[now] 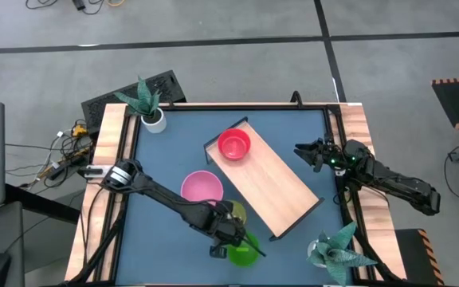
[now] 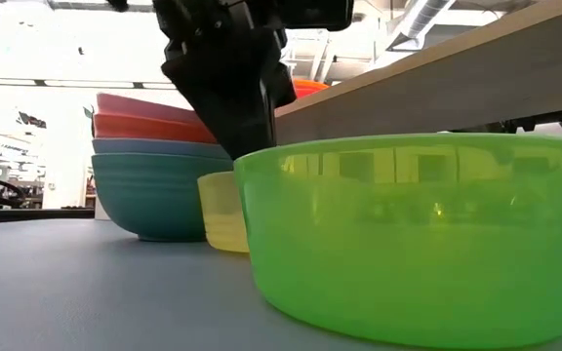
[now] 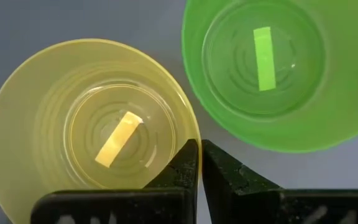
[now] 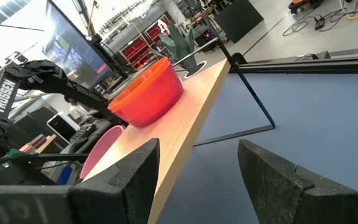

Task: Place and stack bowls onto a shelf
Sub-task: Stack the yellow bowl on top of the orange bowl on the shelf

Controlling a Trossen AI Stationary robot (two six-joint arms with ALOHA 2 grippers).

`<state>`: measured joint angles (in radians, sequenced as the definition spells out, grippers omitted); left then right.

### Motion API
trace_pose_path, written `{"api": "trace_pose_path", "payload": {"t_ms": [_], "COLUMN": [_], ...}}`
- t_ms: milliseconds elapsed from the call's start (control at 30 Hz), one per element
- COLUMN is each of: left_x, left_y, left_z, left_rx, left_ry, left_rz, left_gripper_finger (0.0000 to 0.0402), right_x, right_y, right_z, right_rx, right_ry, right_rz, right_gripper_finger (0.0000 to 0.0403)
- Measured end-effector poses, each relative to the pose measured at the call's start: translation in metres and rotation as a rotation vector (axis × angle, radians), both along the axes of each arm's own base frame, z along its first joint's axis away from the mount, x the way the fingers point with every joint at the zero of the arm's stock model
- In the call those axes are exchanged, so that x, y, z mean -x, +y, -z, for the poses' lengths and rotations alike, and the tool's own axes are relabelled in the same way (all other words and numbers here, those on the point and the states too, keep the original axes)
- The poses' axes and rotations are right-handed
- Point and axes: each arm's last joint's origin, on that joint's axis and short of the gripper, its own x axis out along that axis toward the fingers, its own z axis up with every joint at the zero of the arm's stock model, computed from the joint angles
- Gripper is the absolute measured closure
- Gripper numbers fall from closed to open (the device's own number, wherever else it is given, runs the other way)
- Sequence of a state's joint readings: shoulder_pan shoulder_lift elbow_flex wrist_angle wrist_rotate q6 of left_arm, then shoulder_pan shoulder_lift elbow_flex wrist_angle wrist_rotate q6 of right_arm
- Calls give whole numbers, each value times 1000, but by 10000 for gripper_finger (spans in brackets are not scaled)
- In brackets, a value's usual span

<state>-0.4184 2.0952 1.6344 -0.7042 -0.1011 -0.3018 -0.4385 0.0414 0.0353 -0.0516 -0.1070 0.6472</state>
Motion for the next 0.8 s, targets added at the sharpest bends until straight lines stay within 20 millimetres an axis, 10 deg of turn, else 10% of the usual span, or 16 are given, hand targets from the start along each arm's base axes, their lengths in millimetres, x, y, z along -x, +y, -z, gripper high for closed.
{"api": "trace_pose_path", "payload": {"t_ms": [467, 800], "left_x": [-19, -18], "left_y": [-7, -9], "left_z": [-62, -145], "left_rx": [123, 376], "left_ry": [-128, -164], "left_rz": [-125, -121], "left_gripper_finger": [401, 401], "right_x": [0, 0], "right_y": [0, 0], "right_z": [0, 0], "right_rx": [0, 1], "right_ry": [0, 0], "right_rz": [0, 1], "right_gripper_finger": [158, 158]}}
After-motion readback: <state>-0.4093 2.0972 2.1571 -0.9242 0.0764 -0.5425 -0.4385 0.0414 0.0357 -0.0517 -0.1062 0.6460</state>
